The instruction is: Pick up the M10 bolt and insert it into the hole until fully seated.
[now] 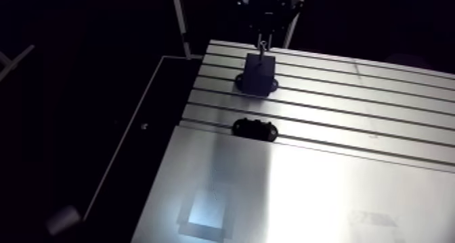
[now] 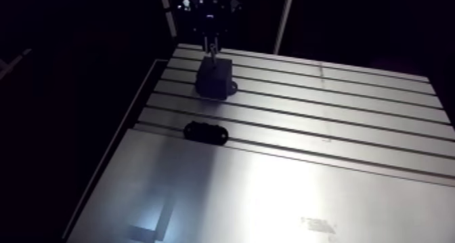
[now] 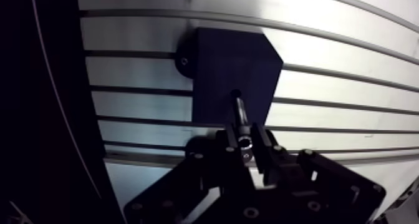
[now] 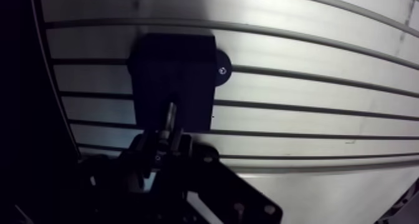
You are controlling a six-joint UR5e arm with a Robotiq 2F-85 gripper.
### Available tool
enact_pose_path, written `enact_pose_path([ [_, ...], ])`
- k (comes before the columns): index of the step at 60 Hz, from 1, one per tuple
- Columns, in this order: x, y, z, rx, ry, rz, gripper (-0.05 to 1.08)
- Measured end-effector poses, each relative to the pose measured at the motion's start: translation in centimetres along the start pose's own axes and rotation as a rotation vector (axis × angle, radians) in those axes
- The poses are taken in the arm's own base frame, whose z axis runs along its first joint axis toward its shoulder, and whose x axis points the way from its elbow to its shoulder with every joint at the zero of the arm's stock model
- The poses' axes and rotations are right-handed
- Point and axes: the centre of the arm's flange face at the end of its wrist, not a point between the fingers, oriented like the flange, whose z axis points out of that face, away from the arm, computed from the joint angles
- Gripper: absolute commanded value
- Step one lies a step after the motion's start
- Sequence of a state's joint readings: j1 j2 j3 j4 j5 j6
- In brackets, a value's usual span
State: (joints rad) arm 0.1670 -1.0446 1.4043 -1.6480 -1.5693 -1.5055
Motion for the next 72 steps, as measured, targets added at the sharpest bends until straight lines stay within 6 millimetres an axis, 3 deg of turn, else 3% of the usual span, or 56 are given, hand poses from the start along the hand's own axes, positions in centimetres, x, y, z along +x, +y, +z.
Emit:
enact_pose_path([
  [72,0.32,-0.03,0.74,-0.002,-0.011,-0.002,1.08],
])
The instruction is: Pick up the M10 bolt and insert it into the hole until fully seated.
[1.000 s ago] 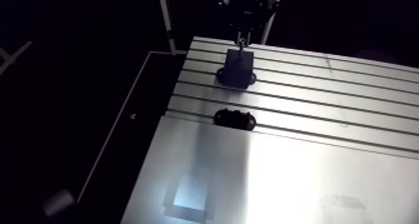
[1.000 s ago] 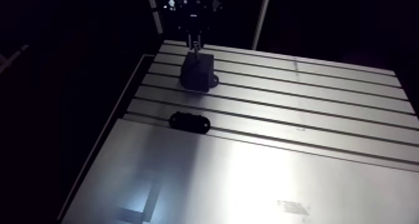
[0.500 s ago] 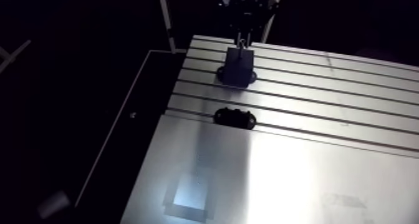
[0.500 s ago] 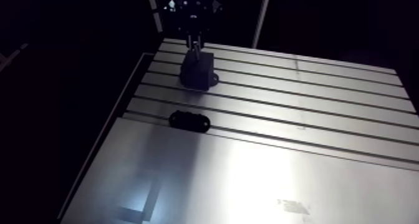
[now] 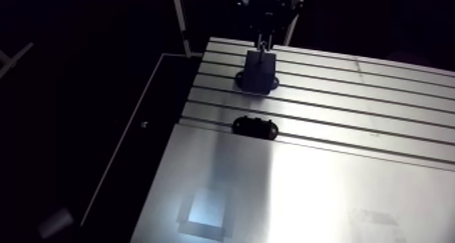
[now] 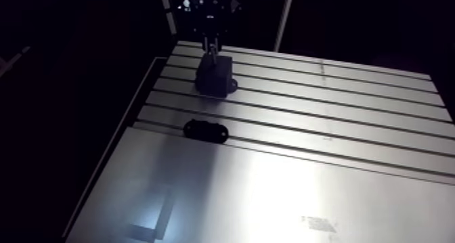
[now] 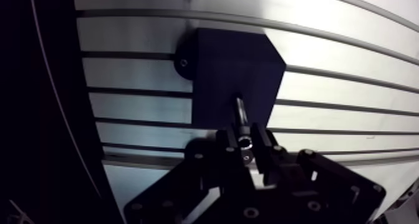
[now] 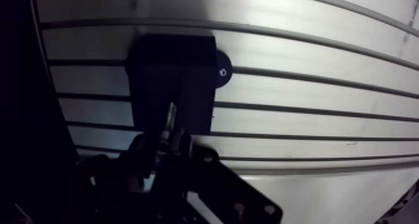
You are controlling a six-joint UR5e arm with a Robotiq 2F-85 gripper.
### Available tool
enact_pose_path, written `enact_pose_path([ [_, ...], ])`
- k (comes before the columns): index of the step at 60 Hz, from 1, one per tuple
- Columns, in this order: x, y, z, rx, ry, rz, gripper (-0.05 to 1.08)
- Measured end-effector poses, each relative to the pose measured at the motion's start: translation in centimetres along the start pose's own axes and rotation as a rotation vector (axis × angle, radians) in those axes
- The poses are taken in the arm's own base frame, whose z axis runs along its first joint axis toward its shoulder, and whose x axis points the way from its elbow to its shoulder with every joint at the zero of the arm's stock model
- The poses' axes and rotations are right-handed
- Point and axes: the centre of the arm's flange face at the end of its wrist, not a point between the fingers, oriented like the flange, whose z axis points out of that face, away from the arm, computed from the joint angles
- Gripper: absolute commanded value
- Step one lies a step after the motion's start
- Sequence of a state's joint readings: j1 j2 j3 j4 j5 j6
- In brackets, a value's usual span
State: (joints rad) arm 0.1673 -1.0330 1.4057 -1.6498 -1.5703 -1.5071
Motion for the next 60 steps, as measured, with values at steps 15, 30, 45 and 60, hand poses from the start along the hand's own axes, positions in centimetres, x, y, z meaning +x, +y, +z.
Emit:
enact_pose_path([
  [15,0.02,-0.07,0.09,0.000,-0.001,-0.001,1.08],
  [30,0.05,-0.10,0.18,0.000,-0.003,-0.001,1.08],
  [45,0.11,-0.09,0.27,-0.001,-0.004,-0.001,1.08],
  [60,0.23,-0.02,0.48,-0.002,-0.008,-0.002,1.08],
])
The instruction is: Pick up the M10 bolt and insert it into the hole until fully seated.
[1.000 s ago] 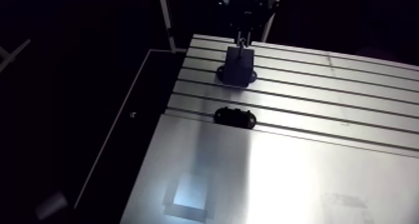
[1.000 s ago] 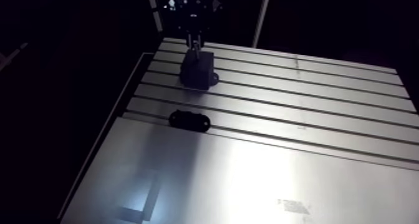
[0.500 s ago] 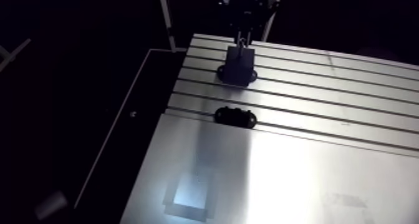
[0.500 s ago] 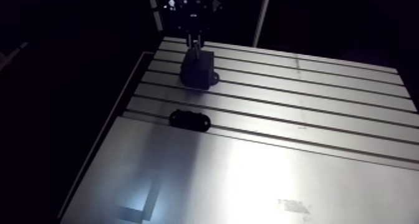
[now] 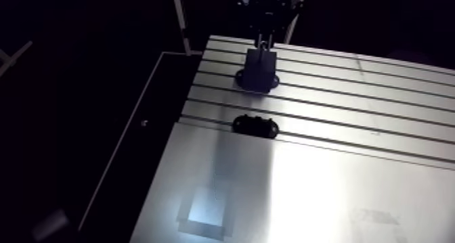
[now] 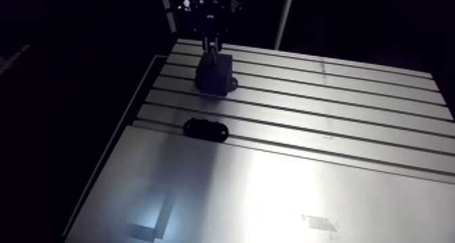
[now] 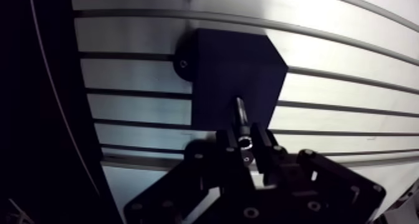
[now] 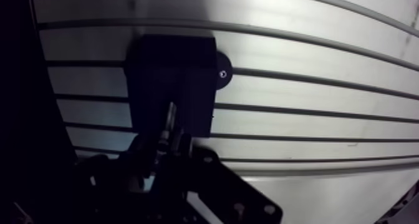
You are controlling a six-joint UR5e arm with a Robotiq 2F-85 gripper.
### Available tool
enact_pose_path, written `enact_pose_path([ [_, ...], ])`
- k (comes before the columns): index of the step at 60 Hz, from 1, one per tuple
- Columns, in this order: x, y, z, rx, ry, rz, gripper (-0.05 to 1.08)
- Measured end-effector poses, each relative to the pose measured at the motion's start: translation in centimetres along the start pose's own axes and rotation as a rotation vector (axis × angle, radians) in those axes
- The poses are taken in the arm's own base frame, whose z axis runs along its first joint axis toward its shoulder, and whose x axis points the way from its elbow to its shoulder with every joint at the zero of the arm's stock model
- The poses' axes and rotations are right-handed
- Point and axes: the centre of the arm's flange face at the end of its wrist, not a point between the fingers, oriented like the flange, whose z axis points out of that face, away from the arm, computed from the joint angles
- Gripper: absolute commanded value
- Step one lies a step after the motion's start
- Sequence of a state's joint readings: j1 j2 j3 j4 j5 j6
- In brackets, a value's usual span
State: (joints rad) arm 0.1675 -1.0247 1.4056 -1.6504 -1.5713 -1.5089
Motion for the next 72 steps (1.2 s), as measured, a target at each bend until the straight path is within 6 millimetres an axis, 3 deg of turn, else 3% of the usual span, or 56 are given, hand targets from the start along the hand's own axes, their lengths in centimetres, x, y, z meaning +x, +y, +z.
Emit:
enact_pose_path([
  [60,0.46,0.01,0.36,-0.001,0.011,-0.010,1.06],
  [68,0.57,0.01,0.43,-0.001,0.014,-0.010,0.94],
  [69,0.58,0.00,0.43,-0.001,0.014,-0.010,0.82],
  [70,0.59,0.00,0.43,-0.001,0.014,-0.010,0.82],
  [71,0.60,0.01,0.43,-0.002,0.014,-0.010,0.58],
  [72,0.61,0.01,0.43,-0.002,0.014,-0.010,0.58],
])
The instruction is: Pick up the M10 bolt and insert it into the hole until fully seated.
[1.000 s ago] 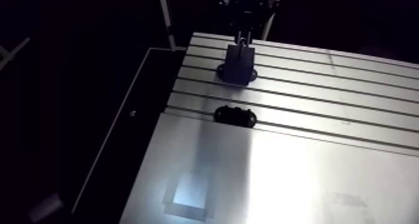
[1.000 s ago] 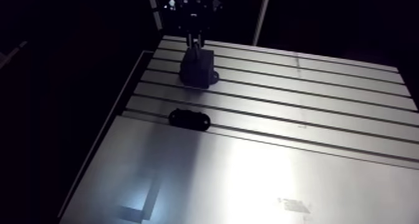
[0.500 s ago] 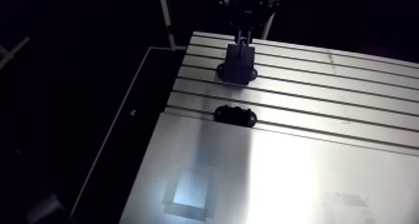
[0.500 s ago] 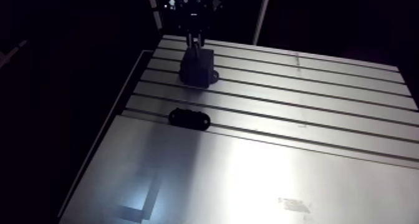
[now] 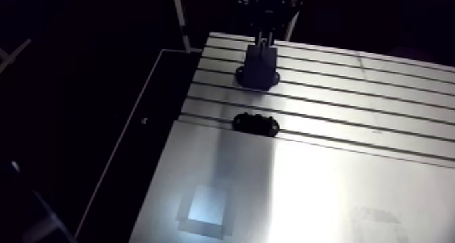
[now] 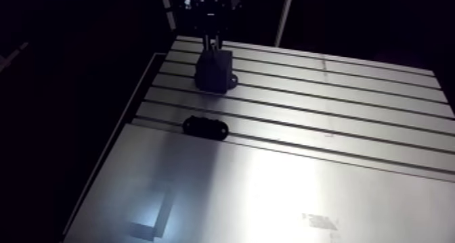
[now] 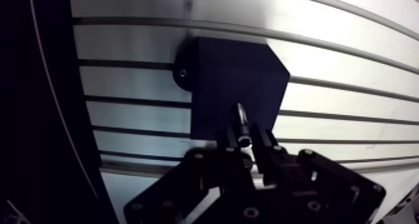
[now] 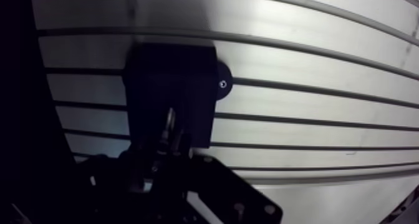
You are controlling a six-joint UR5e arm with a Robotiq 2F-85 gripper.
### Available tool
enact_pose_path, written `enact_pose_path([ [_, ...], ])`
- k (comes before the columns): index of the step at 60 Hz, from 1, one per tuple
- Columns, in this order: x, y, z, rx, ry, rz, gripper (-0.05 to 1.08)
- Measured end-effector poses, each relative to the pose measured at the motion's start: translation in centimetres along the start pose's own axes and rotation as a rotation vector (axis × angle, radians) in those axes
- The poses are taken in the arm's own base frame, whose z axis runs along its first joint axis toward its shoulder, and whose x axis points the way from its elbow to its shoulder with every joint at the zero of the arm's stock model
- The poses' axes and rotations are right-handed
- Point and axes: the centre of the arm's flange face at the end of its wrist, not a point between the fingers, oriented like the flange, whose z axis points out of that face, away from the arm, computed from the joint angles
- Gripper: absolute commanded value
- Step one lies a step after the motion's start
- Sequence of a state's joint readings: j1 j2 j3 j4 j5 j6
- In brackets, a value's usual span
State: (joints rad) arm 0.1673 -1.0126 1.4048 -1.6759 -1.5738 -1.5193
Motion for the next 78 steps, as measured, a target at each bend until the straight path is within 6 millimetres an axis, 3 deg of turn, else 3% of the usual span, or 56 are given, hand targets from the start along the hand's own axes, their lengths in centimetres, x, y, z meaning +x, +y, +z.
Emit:
enact_pose_path([
  [2,0.0,0.0,0.0,0.000,0.000,0.000,0.15],
  [3,0.0,0.0,0.0,0.000,0.000,0.000,0.15],
  [4,0.0,0.0,0.0,0.000,0.000,0.000,0.02],
  [47,-0.3,0.1,-0.4,-0.007,0.007,0.004,0.00],
  [56,-1.5,0.4,-2.3,-0.021,0.027,0.007,0.00],
  [78,-6.6,2.5,-7.3,-0.051,0.061,0.029,0.01],
])
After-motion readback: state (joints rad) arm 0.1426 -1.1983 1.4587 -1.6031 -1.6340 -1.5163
